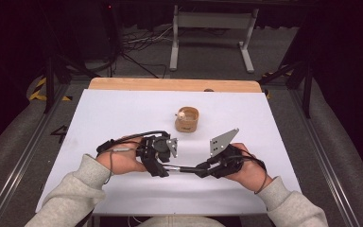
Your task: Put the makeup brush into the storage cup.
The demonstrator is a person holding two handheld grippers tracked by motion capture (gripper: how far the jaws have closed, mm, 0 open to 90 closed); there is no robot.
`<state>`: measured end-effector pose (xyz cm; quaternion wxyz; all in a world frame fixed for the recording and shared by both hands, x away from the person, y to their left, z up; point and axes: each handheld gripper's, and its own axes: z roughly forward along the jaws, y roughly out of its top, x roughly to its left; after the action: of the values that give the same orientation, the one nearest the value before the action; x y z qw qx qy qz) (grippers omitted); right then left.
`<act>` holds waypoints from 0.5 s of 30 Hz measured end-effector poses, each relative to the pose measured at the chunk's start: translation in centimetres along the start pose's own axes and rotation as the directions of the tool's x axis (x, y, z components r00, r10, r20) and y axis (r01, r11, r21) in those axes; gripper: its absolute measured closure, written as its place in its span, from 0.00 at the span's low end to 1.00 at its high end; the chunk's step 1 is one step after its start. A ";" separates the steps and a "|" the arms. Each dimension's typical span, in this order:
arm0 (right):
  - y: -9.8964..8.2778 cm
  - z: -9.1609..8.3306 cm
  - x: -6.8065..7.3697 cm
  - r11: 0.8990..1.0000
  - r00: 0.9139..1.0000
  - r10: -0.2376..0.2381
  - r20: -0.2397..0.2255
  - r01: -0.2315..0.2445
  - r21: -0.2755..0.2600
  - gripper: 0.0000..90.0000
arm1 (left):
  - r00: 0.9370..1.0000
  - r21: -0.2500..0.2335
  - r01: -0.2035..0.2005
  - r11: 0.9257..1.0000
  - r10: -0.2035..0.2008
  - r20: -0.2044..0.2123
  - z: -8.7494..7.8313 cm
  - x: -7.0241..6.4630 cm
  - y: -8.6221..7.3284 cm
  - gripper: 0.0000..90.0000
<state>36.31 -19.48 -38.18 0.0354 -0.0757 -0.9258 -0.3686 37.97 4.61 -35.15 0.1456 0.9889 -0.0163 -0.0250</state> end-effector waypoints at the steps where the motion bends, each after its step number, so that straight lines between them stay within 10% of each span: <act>1: -0.1 -0.1 0.0 1.000 1.000 0.000 0.000 0.000 -0.001 0.83 | 1.000 -0.007 0.004 1.000 -0.004 0.000 0.0 0.0 -0.1 0.49; 15: -0.9 -0.7 -0.1 1.000 1.000 0.011 0.005 -0.011 -0.020 0.83 | 0.999 -0.001 0.035 0.999 -0.035 0.014 -0.1 0.4 -1.7 0.51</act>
<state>36.26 -20.66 -38.31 0.0340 -0.0820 -0.9218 -0.3774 38.42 6.25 -35.57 0.1455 0.9888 -0.0002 -0.0346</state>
